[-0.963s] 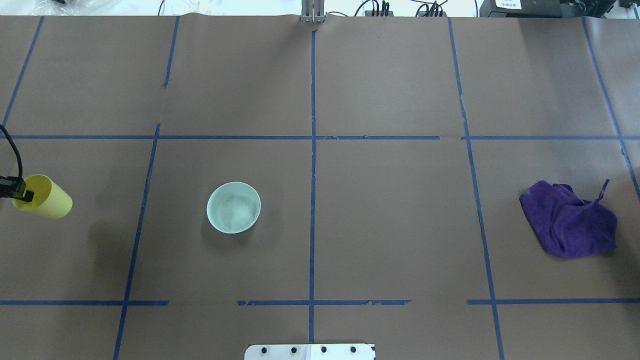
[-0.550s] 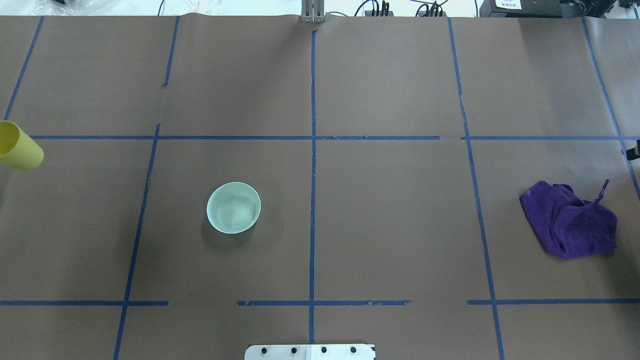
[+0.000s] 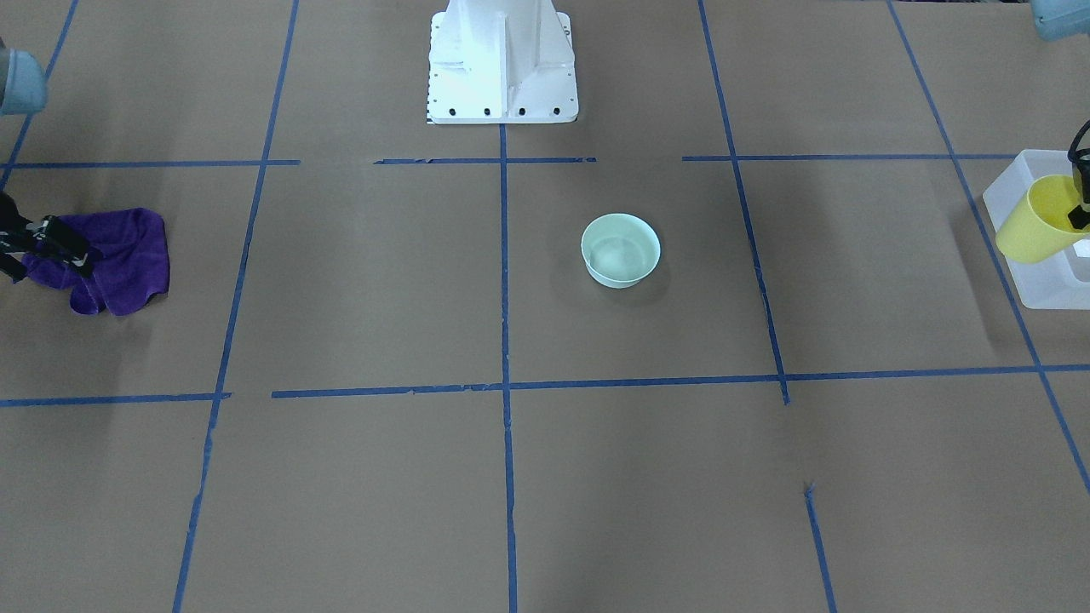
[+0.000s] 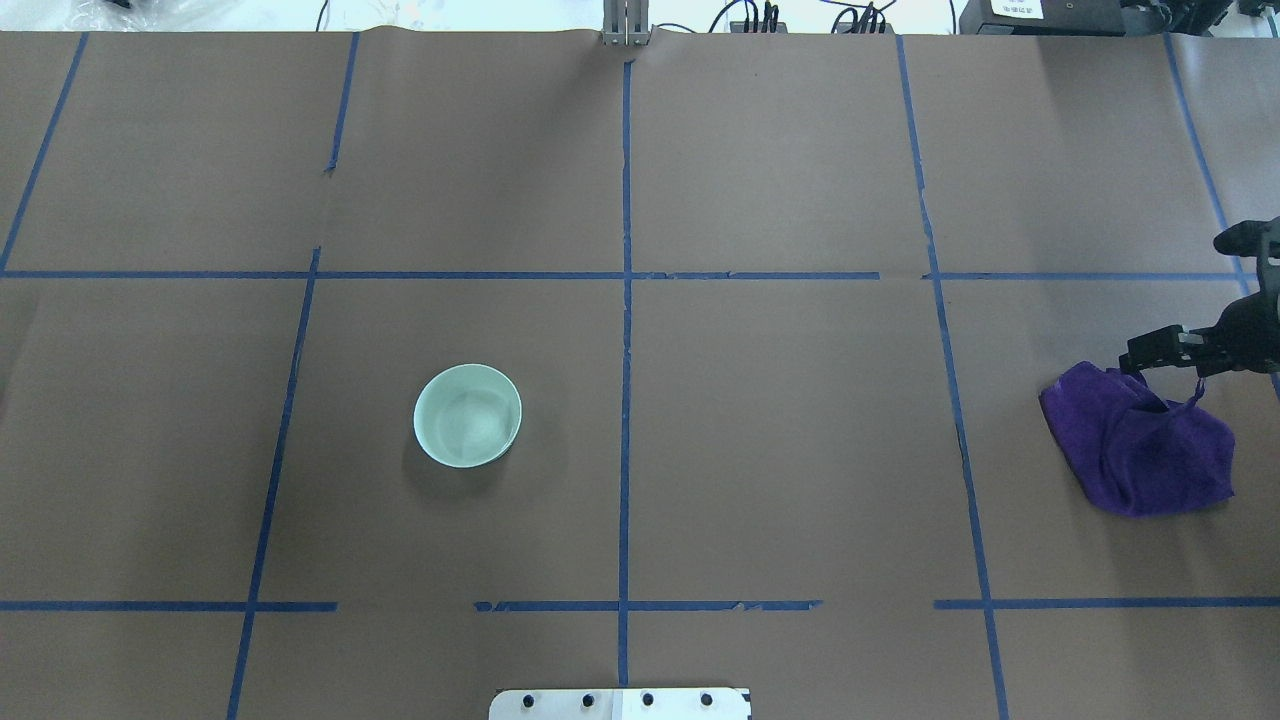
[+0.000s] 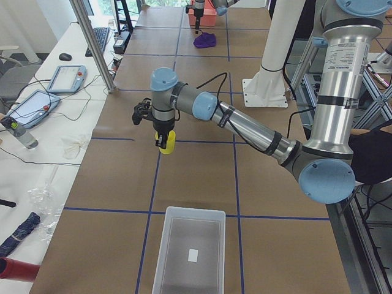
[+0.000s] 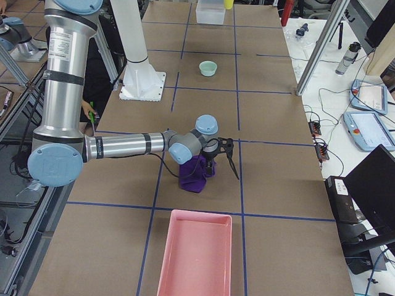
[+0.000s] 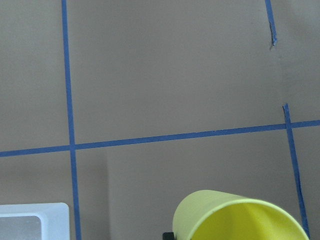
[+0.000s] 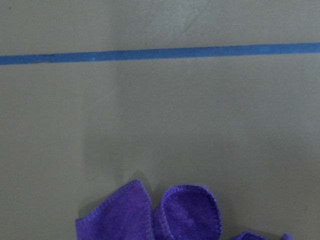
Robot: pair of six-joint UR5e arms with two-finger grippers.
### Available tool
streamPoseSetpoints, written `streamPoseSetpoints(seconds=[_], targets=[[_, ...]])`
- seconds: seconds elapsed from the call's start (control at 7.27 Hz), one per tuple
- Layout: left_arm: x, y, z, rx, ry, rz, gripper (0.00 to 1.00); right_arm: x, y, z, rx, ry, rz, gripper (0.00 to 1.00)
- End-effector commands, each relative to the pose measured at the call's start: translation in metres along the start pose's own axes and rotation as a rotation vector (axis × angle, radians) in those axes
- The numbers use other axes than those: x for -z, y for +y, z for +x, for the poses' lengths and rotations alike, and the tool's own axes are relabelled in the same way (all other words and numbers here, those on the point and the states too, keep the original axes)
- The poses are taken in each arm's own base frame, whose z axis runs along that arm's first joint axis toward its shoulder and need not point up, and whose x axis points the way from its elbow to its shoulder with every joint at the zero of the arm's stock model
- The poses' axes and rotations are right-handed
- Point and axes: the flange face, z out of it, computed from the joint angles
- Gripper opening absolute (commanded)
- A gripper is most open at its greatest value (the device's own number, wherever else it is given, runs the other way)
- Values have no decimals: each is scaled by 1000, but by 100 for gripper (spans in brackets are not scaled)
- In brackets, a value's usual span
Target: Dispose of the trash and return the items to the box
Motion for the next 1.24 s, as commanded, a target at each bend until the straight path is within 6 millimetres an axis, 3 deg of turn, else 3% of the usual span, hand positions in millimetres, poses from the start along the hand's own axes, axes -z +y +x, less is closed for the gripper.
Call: streamPoseSetpoints(seconds=[0.0,0.14,0.28,0.41,0.55,0.69,0.83,1.1], targets=[[16,0,-29,-2,-16,24,0,-23,19,-13,24,18,-55,100],[24,0,-61,-6,-32,34,0,-31,24,-15,31,23,-74,100],[15,0,-71,-37,-34,16,0,-41,28,-14,36,32,-93,100],[9,-1,-87,-49,-38,2,0,-44,30,-13,35,36,-101,85],[2,-2,-107,-75,-42,-13,0,-44,30,-11,30,42,-107,49],[1,-2,-122,-83,-47,-17,0,-45,31,-10,29,46,-111,6],[-4,0,-135,-92,-48,-27,0,-40,30,-12,38,39,-104,0],[-14,3,-164,-130,-68,-41,0,-18,36,-11,44,21,-72,0]])
